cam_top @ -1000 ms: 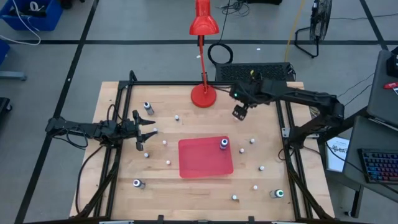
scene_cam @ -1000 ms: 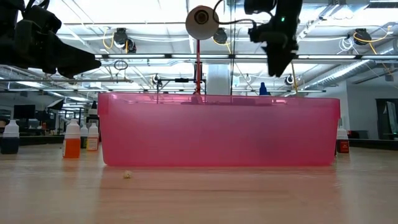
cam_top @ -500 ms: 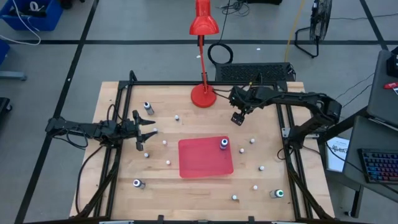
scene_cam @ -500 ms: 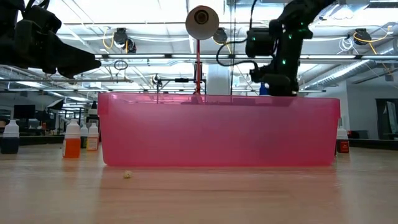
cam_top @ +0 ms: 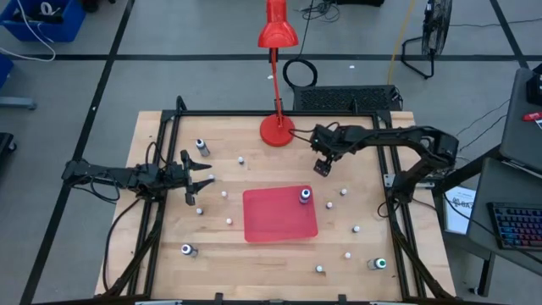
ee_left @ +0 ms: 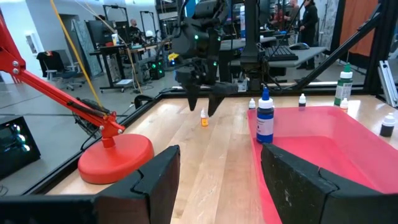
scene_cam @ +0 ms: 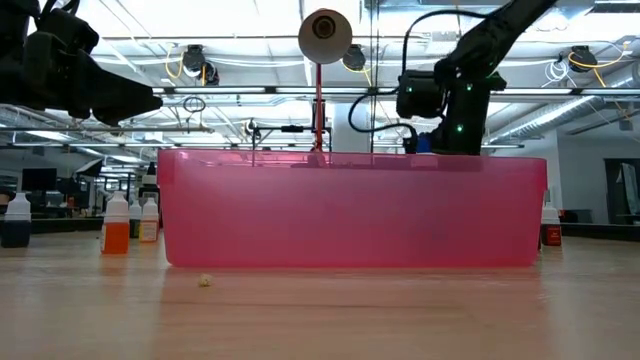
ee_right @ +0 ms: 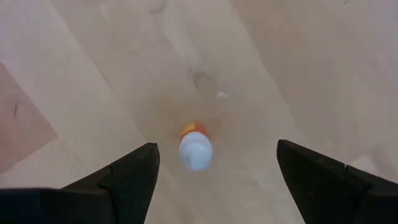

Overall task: Pick & Place food coloring
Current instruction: Put the small orange food coloring bottle into the pink bin

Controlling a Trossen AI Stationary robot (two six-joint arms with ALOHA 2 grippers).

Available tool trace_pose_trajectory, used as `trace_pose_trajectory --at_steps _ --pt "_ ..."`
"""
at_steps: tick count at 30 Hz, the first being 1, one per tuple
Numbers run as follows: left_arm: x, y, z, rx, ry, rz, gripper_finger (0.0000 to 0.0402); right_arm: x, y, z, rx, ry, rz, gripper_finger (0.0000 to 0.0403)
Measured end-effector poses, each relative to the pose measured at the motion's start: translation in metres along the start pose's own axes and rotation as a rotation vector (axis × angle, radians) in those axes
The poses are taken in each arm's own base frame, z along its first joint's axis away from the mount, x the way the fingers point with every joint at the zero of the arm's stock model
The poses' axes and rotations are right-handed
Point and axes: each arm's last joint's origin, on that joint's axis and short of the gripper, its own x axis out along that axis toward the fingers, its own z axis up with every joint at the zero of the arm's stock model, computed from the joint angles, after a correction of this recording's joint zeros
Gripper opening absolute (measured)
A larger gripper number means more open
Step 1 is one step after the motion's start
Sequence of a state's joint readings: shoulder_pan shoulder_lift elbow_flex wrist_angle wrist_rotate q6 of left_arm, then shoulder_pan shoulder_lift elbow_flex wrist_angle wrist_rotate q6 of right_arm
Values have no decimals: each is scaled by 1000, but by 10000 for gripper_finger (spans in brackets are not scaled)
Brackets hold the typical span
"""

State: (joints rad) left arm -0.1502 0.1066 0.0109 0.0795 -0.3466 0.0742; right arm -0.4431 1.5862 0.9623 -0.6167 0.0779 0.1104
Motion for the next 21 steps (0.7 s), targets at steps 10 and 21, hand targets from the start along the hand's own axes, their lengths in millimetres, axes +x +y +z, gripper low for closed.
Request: trace_pose_trajectory --at_steps 10,21 --pt "0 0 0 0 0 -3 225 25 2 0 -32 75 -2 306" --pt "0 0 0 0 -1 -4 225 25 3 2 -40 63 35 271"
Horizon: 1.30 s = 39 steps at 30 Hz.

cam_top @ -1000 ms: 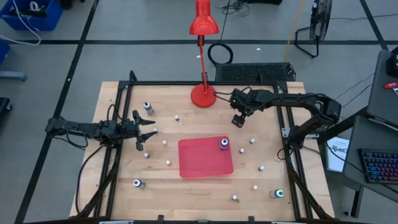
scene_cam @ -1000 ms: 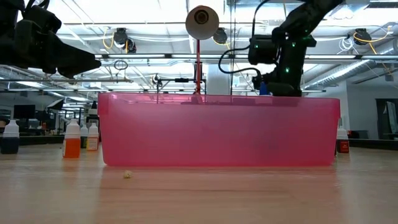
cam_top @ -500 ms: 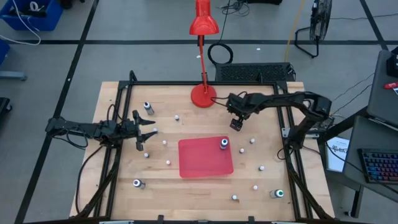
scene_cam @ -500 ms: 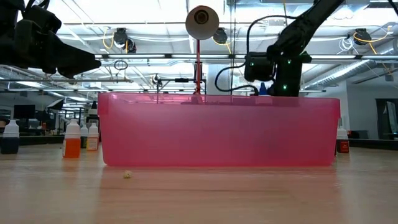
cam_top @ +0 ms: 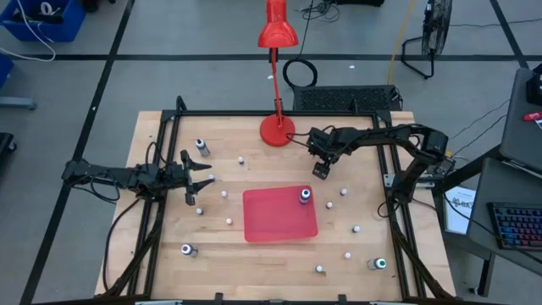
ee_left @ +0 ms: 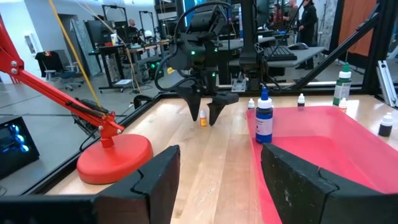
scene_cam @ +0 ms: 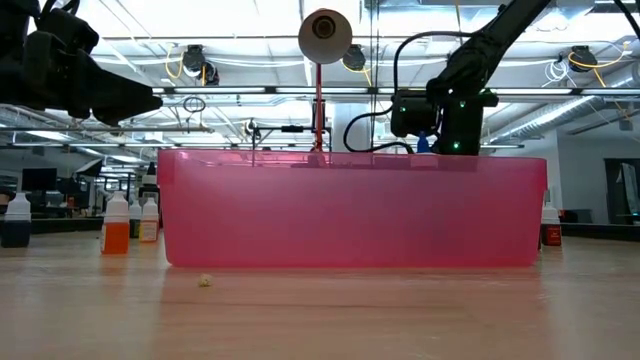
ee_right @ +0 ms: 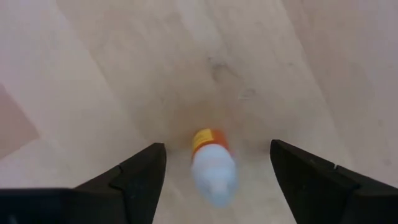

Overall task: Pick & Place food coloring
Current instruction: Put the small orange food coloring bottle into the pink bin

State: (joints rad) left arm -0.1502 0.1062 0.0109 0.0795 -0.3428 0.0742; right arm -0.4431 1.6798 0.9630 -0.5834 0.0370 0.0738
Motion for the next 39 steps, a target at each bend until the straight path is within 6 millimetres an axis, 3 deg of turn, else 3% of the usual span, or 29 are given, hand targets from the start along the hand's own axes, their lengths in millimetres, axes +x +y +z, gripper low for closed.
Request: trace_pose_trajectory --at_steps 8,24,31,39 --pt "0 0 0 0 0 0 225 0 0 0 0 -1 16 235" --pt "0 0 0 0 0 0 225 -6 0 1 -29 -25 10 122" --pt "0 0 0 0 0 0 225 -35 1 0 -26 -135 17 52" --pt "0 0 0 0 0 -1 225 -77 12 -9 -28 -288 50 50"
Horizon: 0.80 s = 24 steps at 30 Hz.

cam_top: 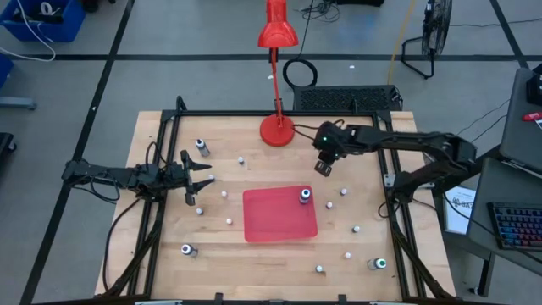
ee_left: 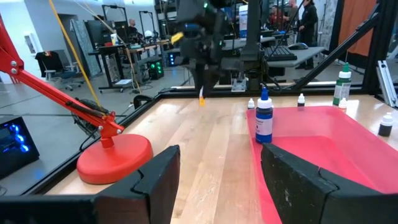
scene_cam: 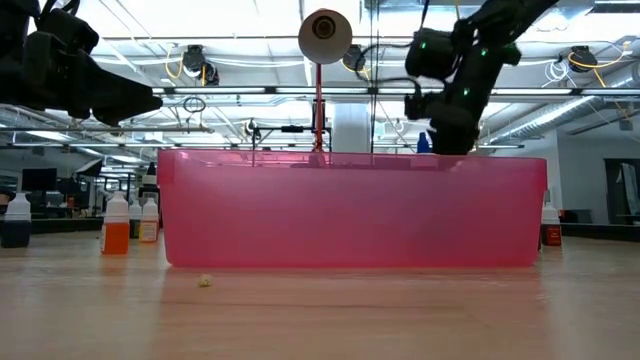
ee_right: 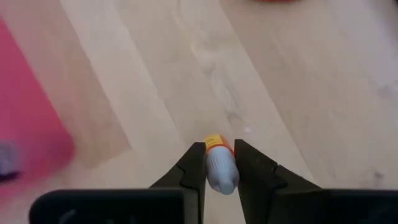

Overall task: Pick & Place food coloring
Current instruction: Put the small orange food coloring bottle into the pink bin

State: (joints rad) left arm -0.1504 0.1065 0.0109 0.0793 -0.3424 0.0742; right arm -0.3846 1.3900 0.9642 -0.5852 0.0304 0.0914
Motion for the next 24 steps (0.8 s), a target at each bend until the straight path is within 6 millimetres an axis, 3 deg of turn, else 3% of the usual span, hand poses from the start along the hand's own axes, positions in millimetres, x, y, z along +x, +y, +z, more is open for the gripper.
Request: trace_pose_trajectory --at_steps 7,16,20,24 --pt "0 0 0 0 0 0 225 -32 42 -7 -64 -99 105 52" --pt "0 0 0 0 0 0 225 -71 132 -8 -249 -209 185 51" --pt "0 0 0 0 0 0 225 -77 173 -4 -345 -181 177 51" --pt "0 0 0 0 0 0 225 -68 211 -1 -448 -71 155 51"
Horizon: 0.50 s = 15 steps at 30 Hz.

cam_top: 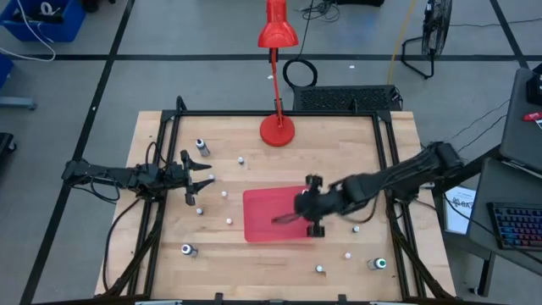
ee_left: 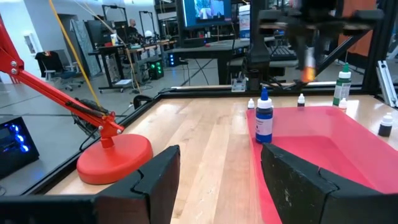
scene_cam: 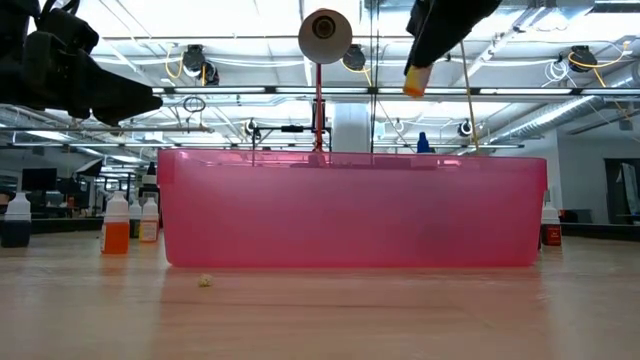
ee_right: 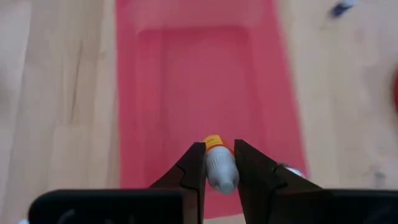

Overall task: Pick & Place food coloring
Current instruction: Put the small orange food coloring bottle into the pink bin

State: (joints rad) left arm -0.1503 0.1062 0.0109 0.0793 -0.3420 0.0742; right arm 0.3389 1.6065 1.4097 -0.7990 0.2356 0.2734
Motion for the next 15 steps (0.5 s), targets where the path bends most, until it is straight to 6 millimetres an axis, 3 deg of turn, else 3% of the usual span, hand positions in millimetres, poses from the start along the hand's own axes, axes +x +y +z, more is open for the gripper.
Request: trace_pose_trajectory --at_steps 6,15 --pt "0 0 0 0 1 0 225 40 22 5 -145 213 -37 51" --pt "0 0 0 0 0 0 225 81 30 -3 -166 269 56 51"
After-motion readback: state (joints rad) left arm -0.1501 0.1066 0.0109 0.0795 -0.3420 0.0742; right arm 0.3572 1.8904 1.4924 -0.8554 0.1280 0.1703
